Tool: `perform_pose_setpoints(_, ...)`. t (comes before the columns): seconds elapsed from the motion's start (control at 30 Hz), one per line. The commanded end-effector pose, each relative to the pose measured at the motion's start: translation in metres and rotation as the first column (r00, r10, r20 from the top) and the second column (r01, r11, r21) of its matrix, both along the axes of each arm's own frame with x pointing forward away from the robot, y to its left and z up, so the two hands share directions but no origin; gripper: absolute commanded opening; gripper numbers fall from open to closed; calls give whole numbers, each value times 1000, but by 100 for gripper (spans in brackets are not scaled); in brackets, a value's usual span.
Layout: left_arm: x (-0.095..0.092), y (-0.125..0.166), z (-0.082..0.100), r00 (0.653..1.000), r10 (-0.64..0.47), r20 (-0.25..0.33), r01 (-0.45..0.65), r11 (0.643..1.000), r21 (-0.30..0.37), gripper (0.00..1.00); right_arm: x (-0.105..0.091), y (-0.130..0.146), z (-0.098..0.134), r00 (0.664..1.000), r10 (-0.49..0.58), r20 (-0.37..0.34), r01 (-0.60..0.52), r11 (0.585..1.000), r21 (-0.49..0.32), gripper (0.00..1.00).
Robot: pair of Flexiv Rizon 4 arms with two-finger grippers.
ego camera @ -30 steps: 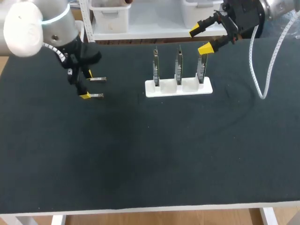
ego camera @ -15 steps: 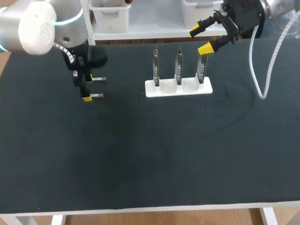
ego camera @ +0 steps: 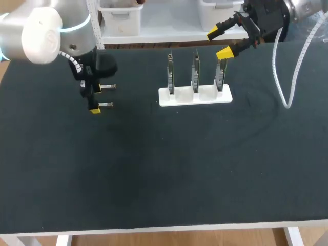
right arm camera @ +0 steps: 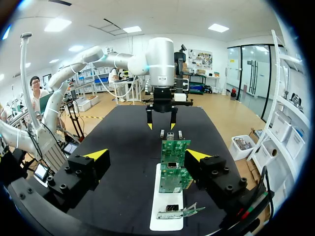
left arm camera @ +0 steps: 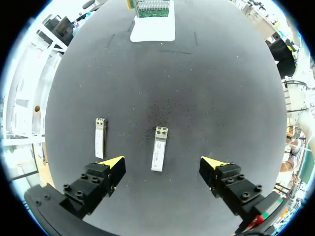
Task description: Pick up the optical module with the left hand, and insert it into the network port with the right hand.
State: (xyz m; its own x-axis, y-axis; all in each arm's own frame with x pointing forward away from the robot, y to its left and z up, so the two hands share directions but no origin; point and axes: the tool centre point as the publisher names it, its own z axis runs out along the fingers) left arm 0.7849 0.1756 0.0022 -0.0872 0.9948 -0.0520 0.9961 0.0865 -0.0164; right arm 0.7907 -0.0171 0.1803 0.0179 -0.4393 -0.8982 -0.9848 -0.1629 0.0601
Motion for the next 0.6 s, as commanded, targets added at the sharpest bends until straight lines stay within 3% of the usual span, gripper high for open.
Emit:
perform_pose_setpoints(0.03, 10, -5, -1, 1000, -17, -11, 17, 1000, 14, 100, -1, 0, 1, 1000, -2, 1, 2, 1000, -1, 100)
perform_pose_setpoints(0.6, 12, -8, 1, 999, -42, -13, 42, 999, 14, 100, -1, 0, 1, 1000, -2, 1, 2, 1000, -1, 100)
